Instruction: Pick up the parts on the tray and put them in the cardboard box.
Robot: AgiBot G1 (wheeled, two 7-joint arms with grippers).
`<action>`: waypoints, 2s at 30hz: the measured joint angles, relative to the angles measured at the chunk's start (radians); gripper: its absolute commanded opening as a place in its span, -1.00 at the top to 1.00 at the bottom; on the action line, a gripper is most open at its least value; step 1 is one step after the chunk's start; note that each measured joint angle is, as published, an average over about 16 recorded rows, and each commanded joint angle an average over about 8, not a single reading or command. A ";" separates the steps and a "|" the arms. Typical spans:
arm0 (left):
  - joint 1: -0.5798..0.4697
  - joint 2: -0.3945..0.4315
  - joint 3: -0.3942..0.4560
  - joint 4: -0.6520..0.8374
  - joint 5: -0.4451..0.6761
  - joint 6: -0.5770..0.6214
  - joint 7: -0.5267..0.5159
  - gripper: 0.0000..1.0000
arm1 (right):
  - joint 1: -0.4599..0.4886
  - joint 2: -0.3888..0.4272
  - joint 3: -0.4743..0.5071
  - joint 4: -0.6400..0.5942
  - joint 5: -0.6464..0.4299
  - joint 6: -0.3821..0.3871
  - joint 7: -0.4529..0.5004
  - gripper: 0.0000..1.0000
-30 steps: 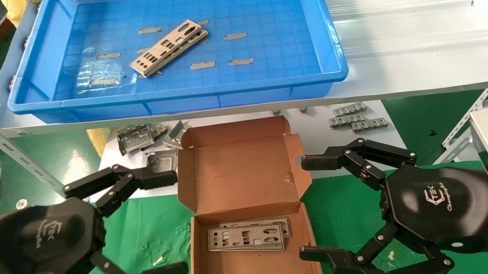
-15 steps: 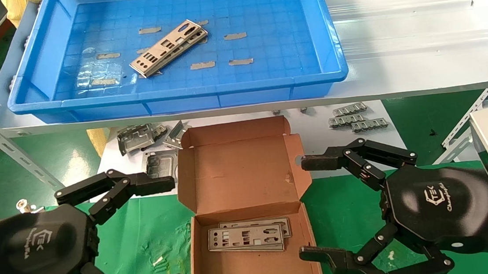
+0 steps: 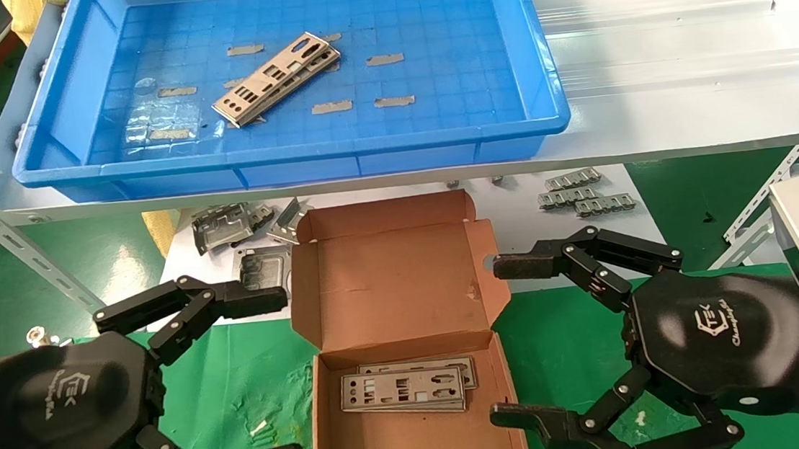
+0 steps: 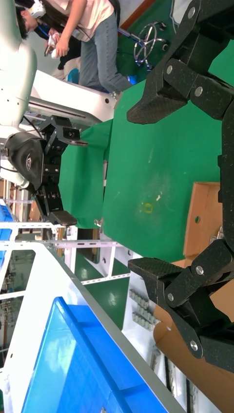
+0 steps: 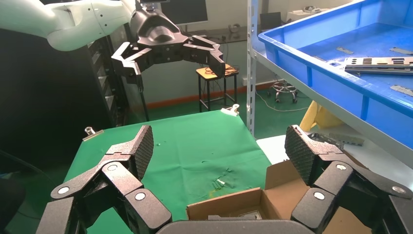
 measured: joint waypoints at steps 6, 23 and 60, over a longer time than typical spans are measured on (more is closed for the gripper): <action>-0.001 0.001 0.001 0.003 0.001 0.000 0.001 -1.00 | 0.000 0.000 0.000 0.000 0.000 0.000 0.000 -1.00; -0.003 0.003 0.002 0.006 0.003 0.001 0.002 -1.00 | 0.000 0.000 0.000 0.000 0.000 0.000 0.000 -1.00; -0.003 0.004 0.003 0.007 0.003 0.001 0.003 -1.00 | 0.000 0.000 0.000 0.000 0.000 0.000 0.000 -1.00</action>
